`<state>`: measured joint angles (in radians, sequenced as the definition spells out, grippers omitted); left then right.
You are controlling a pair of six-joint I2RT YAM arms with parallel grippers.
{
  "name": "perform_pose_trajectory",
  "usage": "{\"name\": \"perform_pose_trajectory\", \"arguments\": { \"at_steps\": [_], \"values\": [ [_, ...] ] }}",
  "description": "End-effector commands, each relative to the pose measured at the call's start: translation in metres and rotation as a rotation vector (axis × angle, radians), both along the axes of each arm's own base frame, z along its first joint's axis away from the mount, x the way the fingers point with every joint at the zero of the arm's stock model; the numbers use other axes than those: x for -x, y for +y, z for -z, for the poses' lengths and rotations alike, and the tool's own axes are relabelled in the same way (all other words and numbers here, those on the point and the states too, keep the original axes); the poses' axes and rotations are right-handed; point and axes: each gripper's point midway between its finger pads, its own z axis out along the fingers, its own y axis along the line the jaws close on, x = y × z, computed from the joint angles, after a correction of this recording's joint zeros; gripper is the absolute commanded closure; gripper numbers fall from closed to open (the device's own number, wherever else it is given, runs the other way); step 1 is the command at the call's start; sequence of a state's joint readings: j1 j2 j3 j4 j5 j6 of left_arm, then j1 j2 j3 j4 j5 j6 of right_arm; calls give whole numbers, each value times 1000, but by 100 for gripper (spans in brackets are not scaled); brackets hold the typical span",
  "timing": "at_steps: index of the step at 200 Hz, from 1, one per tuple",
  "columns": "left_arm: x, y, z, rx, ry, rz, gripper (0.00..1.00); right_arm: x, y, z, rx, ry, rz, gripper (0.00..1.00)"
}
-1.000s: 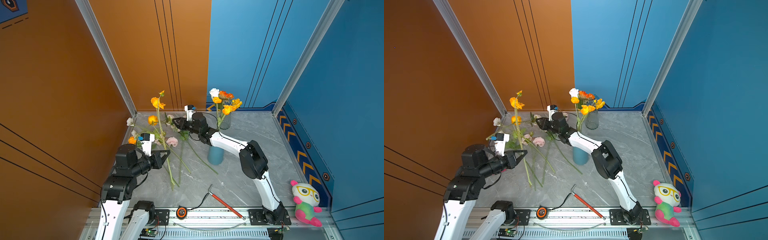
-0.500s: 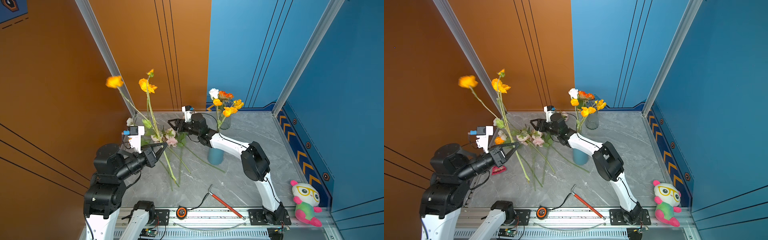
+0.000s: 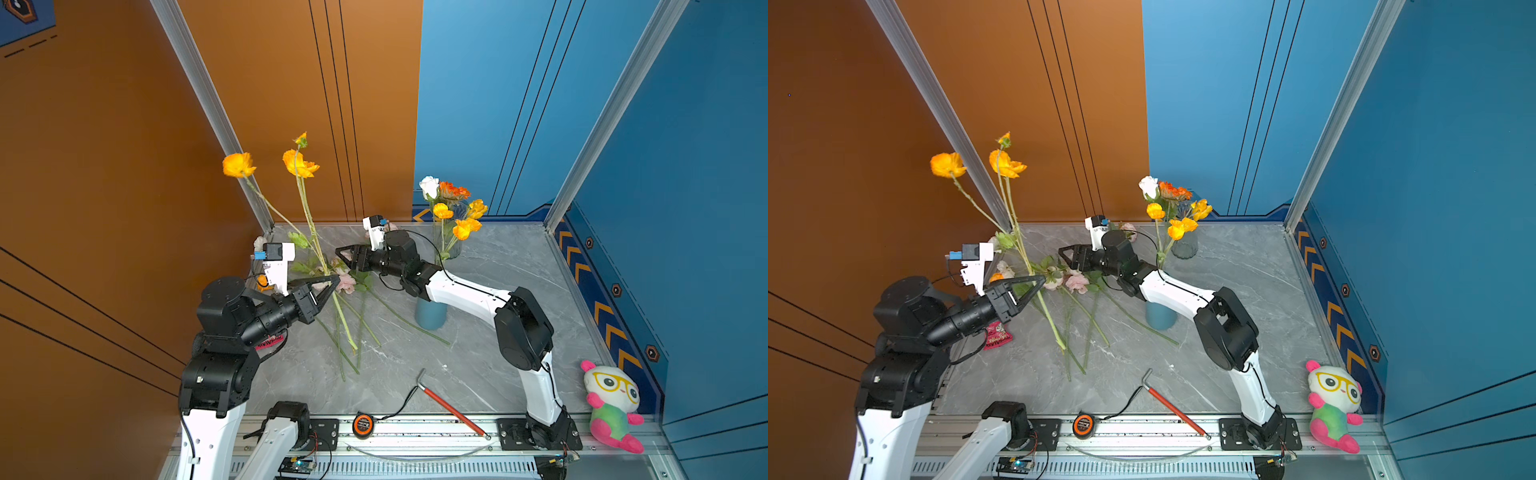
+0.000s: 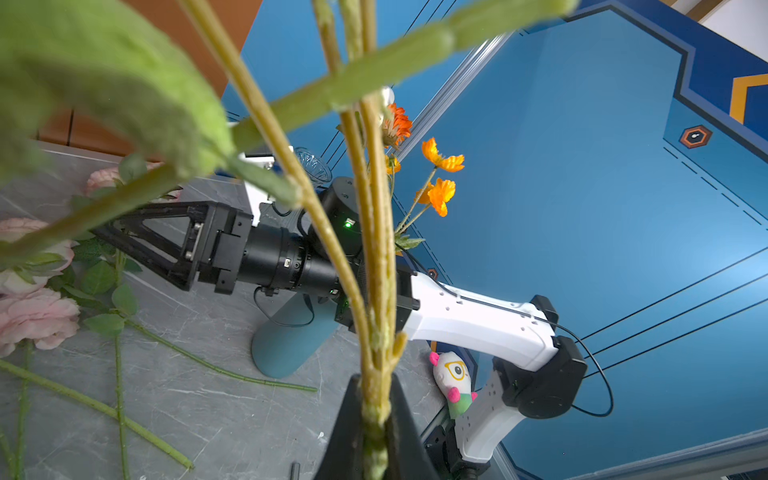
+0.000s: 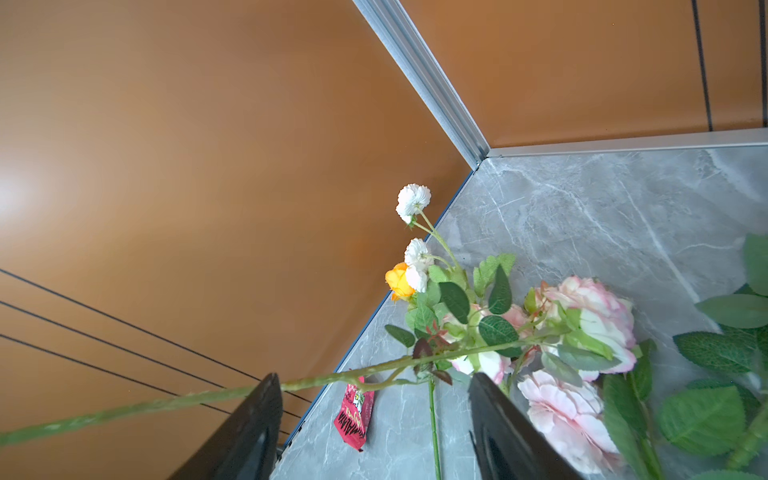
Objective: Arrange the flowers into the vase
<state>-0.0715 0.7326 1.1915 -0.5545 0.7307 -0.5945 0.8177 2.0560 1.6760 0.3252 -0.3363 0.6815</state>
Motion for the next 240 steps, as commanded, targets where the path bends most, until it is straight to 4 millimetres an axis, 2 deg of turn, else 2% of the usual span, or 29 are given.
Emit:
{"name": "perform_pose_trajectory", "arguments": {
  "at_steps": [1,21,33,70,99,136,157,181,194,223,226,240],
  "values": [
    [5,-14,-54,52,-190,110,100,22,-9,-33,23,-86,-22,27],
    [11,-28,-93,133,-265,226,100,35,-19,-38,30,-102,-13,27],
    [15,-37,-108,177,-297,297,100,41,-28,-40,36,-113,5,27],
    [25,-58,-119,198,-348,407,100,57,-47,-39,88,-122,11,26],
    [17,-60,-111,194,-341,385,100,66,-55,-41,111,-143,13,25],
    [-11,-56,-64,101,-271,289,100,69,-55,-44,135,-159,3,24],
    [-19,-53,-47,33,-267,243,100,67,-51,-57,128,-178,-13,23],
    [-30,-40,-26,-83,-254,133,100,70,-47,-79,92,-201,-27,23],
    [-37,-28,-23,-135,-296,36,100,72,-47,-90,77,-211,-31,23],
    [-45,-11,-33,-184,-405,-110,100,89,-51,-111,47,-250,-66,21],
    [-45,-10,-42,-177,-442,-120,100,91,-52,-112,42,-253,-76,20],
    [-46,-7,-49,-185,-486,-147,100,103,-53,-125,10,-269,-129,20]
  ]
}}
